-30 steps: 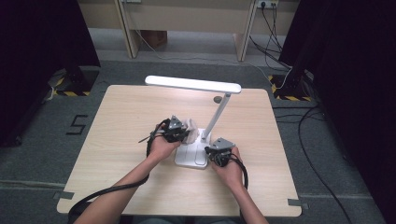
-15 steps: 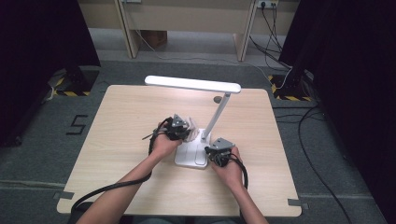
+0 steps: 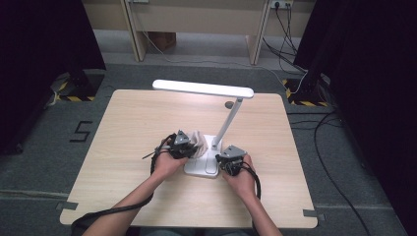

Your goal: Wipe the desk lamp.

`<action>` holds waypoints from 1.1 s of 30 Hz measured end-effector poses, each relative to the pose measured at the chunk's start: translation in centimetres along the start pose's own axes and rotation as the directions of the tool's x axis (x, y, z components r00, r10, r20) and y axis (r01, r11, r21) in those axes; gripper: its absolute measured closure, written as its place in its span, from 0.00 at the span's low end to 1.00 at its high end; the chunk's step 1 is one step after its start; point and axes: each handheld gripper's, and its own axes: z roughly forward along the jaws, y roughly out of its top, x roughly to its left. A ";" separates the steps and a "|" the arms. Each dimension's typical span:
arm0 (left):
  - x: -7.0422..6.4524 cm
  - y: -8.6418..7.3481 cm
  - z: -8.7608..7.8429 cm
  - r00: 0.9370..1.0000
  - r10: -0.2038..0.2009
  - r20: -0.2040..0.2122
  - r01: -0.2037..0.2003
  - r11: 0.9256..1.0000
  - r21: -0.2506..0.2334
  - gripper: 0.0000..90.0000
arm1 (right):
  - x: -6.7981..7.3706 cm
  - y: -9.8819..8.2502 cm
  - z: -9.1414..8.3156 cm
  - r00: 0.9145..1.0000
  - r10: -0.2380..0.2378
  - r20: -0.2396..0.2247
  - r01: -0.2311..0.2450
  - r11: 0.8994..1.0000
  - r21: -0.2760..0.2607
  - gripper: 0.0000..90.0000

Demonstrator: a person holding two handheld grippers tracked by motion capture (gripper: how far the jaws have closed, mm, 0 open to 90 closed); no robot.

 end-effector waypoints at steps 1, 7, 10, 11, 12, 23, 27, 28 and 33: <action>-0.2 -0.2 -0.2 1.000 0.000 0.001 0.000 1.000 0.001 0.92 | 0.0 0.0 0.0 1.000 -0.001 0.000 0.001 1.000 -0.001 1.00; -1.2 -1.0 -1.5 1.000 0.000 0.007 0.000 1.000 0.009 0.92 | 0.0 0.0 0.0 1.000 -0.002 0.001 0.002 1.000 -0.001 1.00; -1.8 -1.3 -2.1 1.000 0.011 0.018 -0.012 1.000 0.017 0.92 | 0.0 0.0 0.0 1.000 -0.002 0.001 0.002 1.000 0.000 1.00; -2.0 -1.5 -2.3 1.000 0.012 0.023 -0.013 1.000 0.018 0.92 | 0.0 0.0 0.0 1.000 -0.001 0.001 0.001 1.000 0.000 1.00; -2.2 -1.6 -2.5 1.000 0.013 0.027 -0.013 1.000 0.019 0.92 | 0.0 0.0 0.0 1.000 -0.002 0.001 0.002 1.000 0.000 1.00; -3.5 -3.0 -4.3 0.997 0.014 0.070 -0.015 1.000 0.023 0.92 | 0.0 0.0 0.0 1.000 0.000 0.001 0.000 1.000 0.000 1.00; -3.7 -3.3 -4.8 0.996 -0.003 0.091 0.000 1.000 0.025 0.92 | 0.0 0.0 0.0 1.000 -0.001 0.001 0.001 1.000 0.001 1.00; -3.8 -3.4 -4.9 0.995 -0.003 0.097 0.000 1.000 0.026 0.92 | 0.0 0.0 0.0 1.000 -0.001 0.001 0.001 1.000 0.001 1.00; -4.1 -3.7 -5.8 0.993 -0.008 0.118 0.004 1.000 0.027 0.92 | 0.0 0.0 0.0 1.000 -0.001 0.000 0.001 1.000 0.001 1.00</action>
